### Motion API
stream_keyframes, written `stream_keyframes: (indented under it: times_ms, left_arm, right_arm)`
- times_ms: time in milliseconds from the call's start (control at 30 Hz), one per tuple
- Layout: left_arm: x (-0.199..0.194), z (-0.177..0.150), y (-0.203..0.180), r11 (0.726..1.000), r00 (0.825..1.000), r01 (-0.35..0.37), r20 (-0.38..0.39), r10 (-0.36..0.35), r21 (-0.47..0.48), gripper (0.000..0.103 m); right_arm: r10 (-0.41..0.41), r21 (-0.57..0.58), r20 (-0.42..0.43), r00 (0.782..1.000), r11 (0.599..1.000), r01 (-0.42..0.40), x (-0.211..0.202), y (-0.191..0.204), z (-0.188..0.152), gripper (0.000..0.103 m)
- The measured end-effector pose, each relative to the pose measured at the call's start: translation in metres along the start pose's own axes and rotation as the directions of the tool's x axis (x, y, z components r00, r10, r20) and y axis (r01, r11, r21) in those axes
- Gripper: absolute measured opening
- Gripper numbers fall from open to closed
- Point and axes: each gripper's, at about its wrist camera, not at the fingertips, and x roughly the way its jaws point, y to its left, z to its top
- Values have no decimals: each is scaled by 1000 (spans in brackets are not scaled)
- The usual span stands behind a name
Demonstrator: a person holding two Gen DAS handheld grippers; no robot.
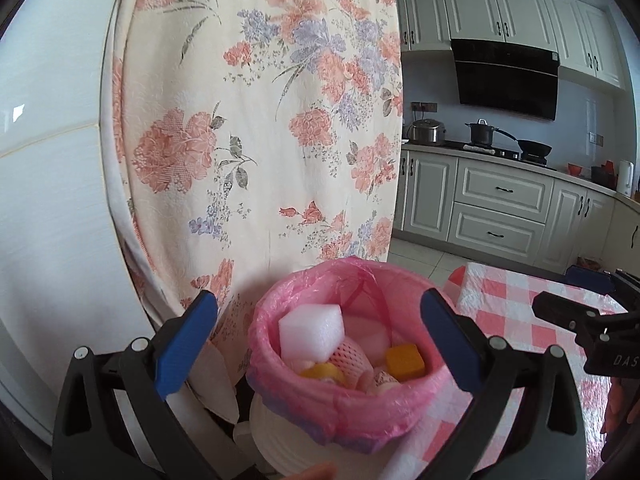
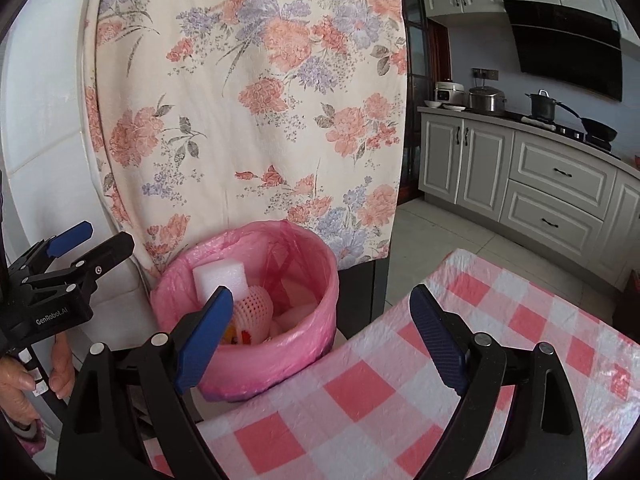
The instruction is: Collect trash
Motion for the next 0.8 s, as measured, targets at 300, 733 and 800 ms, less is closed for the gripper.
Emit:
stream_keyframes:
  times_ms: [300,733,800]
  left_arm:
    - [-40,-19,-8,999,999,40,-34,-40,8,98]
    - [-86,-45,-9,998,998,44,-39,-42,55,98]
    - [-90,-50,-8,997,998,48,-48,-45,53,98]
  right_arm:
    - [-39,30,19,999,999,38,-47,11,-27,85]
    - [-102,49,69,992,994,98,-100,33,-60,85]
    - [-107,54,79,991,993,103,-108,36,-65,85]
